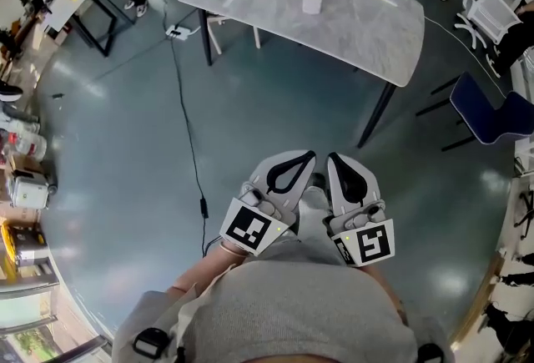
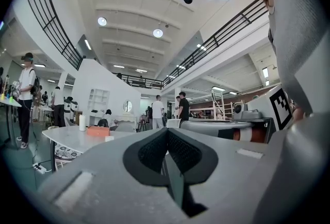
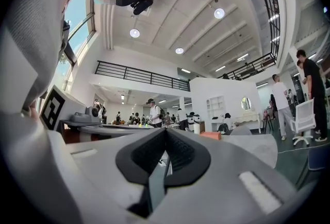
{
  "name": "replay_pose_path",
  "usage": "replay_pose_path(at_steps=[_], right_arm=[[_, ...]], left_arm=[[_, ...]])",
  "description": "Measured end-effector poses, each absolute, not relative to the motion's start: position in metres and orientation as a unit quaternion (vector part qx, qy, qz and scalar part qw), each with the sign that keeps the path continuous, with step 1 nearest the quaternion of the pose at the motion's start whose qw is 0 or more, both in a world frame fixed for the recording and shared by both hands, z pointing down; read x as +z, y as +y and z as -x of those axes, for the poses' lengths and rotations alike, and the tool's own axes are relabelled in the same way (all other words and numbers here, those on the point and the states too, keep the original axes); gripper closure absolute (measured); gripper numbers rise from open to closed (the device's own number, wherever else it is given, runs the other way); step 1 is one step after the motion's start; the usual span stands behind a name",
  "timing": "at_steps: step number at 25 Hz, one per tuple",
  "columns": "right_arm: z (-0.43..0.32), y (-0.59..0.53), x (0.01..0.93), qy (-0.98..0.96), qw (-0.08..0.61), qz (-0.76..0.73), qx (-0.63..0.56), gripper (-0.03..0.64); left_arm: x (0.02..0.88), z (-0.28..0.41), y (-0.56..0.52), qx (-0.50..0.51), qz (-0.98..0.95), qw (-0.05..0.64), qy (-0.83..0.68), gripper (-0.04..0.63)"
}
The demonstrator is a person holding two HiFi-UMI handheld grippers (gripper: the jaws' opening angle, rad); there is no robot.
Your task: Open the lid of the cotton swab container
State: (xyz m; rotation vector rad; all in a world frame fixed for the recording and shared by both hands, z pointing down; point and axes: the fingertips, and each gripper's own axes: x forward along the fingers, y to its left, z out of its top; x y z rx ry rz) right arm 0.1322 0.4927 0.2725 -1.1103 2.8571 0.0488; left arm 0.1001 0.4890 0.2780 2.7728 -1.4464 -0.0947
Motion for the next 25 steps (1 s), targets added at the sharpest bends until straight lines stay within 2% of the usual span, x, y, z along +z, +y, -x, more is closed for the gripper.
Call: replay_pose_path(at_steps=[10, 25], right_arm=[[-0.119, 0.424, 0.284, 0.935, 0.036, 0.352, 0.006, 0.615], [-0.112, 0.228, 0.26, 0.952, 0.051, 0.303, 0.015, 0.615]], left_arm=[[0.285, -0.077, 0.419, -0.031, -0.874, 0.008, -0.485, 0.598], [0.262, -0.071, 0.225, -0.045, -0.851, -0.011, -0.523, 0.598]])
